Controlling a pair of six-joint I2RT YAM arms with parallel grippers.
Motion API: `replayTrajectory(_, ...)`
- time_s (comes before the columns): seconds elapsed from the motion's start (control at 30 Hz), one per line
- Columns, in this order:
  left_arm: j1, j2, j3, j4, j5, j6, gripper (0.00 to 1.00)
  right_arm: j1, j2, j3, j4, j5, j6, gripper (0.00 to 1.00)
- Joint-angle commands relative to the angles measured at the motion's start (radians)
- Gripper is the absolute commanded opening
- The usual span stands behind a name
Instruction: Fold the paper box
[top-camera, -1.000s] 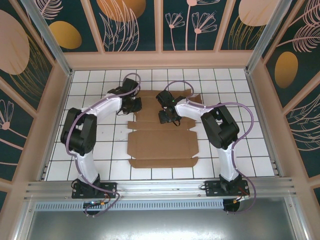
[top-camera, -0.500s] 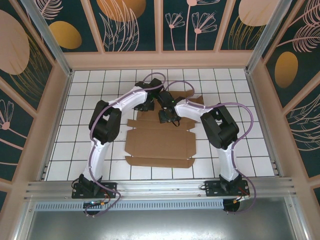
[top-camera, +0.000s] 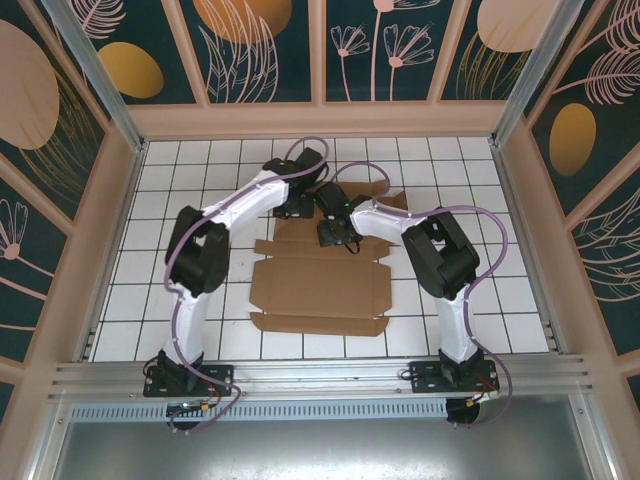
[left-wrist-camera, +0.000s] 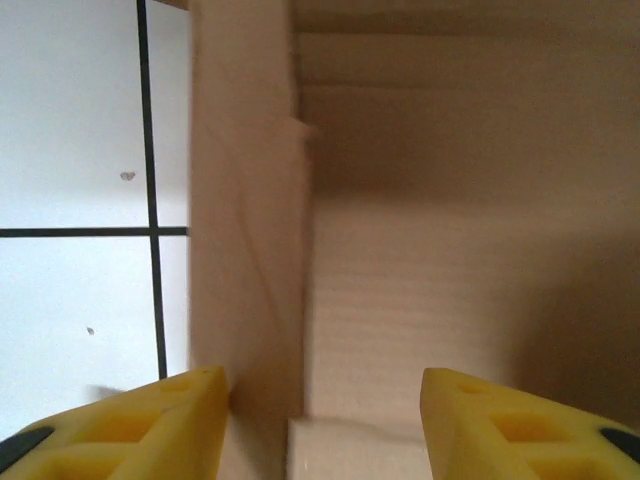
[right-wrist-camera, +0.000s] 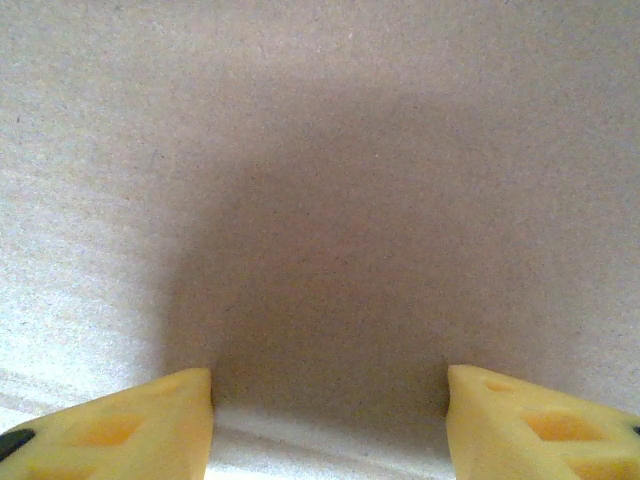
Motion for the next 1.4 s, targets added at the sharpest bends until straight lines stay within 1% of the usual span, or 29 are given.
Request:
replayTrajectory(0.0, 0.064, -0.143, -0.132, 0.141, 0.148, 0.019, 0.53, 0.019, 0.107, -0.074, -0.076, -0.104, -0.003, 0.6)
replayTrajectory(0.1, 0.111, -0.24, -0.28, 0.241, 0.203, 0.036, 0.48, 0.018, 0.101, -0.077, -0.079, -0.113, -0.005, 0.6)
replayTrajectory(0.2, 0.144, -0.304, -0.385, 0.33, 0.269, 0.042, 0.4, 0.019, 0.099, -0.078, -0.08, -0.115, -0.009, 0.59)
replayTrajectory(0.3, 0.144, -0.307, -0.405, 0.331, 0.267, 0.062, 0.29, 0.021, 0.099, -0.075, -0.087, -0.115, -0.009, 0.58)
replayTrajectory(0.37, 0.145, -0.303, -0.412, 0.327, 0.247, 0.074, 0.21, 0.021, 0.099, -0.076, -0.09, -0.116, -0.009, 0.57)
replayTrajectory(0.43, 0.149, -0.296, -0.406, 0.314, 0.21, 0.089, 0.19, 0.021, 0.1, -0.074, -0.094, -0.115, -0.009, 0.57)
replayTrajectory(0.47, 0.157, -0.296, -0.406, 0.312, 0.199, 0.092, 0.21, 0.02, 0.099, -0.076, -0.095, -0.115, -0.008, 0.57)
replayTrajectory(0.57, 0.225, -0.326, -0.448, 0.343, 0.211, 0.094, 0.4, 0.022, 0.095, -0.085, -0.092, -0.116, -0.008, 0.57)
replayTrajectory(0.63, 0.296, -0.356, -0.501, 0.403, 0.246, 0.093, 0.5, 0.022, 0.096, -0.094, -0.086, -0.115, -0.009, 0.57)
replayTrajectory(0.73, 0.381, -0.351, -0.553, 0.484, 0.312, 0.099, 0.61, 0.022, 0.098, -0.105, -0.085, -0.115, -0.011, 0.57)
replayTrajectory(0.77, 0.4, -0.338, -0.56, 0.502, 0.336, 0.1, 0.63, 0.022, 0.098, -0.108, -0.082, -0.138, -0.012, 0.57)
replayTrajectory(0.83, 0.432, -0.305, -0.565, 0.539, 0.38, 0.11, 0.65, 0.022, 0.098, -0.113, -0.083, -0.142, -0.011, 0.58)
replayTrajectory(0.9, 0.446, -0.269, -0.56, 0.55, 0.389, 0.128, 0.65, 0.023, 0.101, -0.111, -0.088, -0.144, -0.012, 0.58)
replayTrajectory(0.97, 0.462, -0.24, -0.566, 0.569, 0.42, 0.141, 0.64, 0.025, 0.102, -0.106, -0.094, -0.145, -0.013, 0.58)
replayTrajectory(1.07, 0.479, -0.211, -0.586, 0.612, 0.494, 0.152, 0.62, 0.027, 0.105, -0.096, -0.104, -0.139, -0.018, 0.58)
replayTrajectory(1.17, 0.48, -0.192, -0.604, 0.66, 0.6, 0.149, 0.55, 0.027, 0.11, -0.089, -0.111, -0.136, -0.023, 0.58)
replayTrajectory(1.23, 0.48, -0.188, -0.613, 0.674, 0.611, 0.143, 0.45, 0.027, 0.116, -0.08, -0.116, -0.137, -0.024, 0.58)
replayTrajectory(1.27, 0.48, -0.19, -0.617, 0.676, 0.601, 0.145, 0.4, 0.027, 0.119, -0.078, -0.117, -0.138, -0.026, 0.58)
replayTrajectory(1.33, 0.48, -0.202, -0.621, 0.668, 0.562, 0.157, 0.27, 0.028, 0.121, -0.073, -0.12, -0.136, -0.027, 0.57)
replayTrajectory(1.37, 0.48, -0.21, -0.623, 0.665, 0.545, 0.163, 0.23, 0.026, 0.122, -0.071, -0.122, -0.135, -0.029, 0.57)
